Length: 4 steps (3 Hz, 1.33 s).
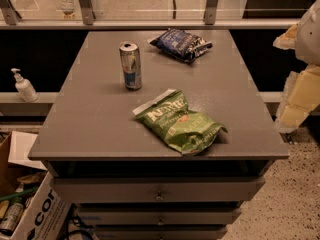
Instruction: Knock redbull can over
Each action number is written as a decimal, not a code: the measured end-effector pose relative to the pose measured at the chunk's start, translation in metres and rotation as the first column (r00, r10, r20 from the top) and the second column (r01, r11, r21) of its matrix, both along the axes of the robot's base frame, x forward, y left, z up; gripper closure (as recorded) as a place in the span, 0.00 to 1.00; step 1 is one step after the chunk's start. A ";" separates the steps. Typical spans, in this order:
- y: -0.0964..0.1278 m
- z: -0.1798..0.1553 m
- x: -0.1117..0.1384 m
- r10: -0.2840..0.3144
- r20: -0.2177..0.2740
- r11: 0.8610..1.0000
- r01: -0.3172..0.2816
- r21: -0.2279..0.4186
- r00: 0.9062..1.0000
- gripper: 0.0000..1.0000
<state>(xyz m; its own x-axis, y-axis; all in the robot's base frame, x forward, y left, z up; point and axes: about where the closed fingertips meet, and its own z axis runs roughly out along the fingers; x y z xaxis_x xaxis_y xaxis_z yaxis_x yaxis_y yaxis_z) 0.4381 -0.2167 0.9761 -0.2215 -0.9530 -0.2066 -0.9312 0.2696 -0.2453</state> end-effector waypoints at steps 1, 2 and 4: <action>0.000 0.000 0.000 0.000 0.000 1.000 0.000 0.000 1.000 0.00; 0.000 -0.004 0.003 0.005 0.006 0.999 -0.006 0.033 1.000 0.00; 0.025 -0.028 0.046 0.045 0.059 0.975 -0.057 0.213 0.997 0.00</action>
Offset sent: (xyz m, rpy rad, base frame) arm 0.0071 -0.0013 -0.0159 0.0794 0.0081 0.0139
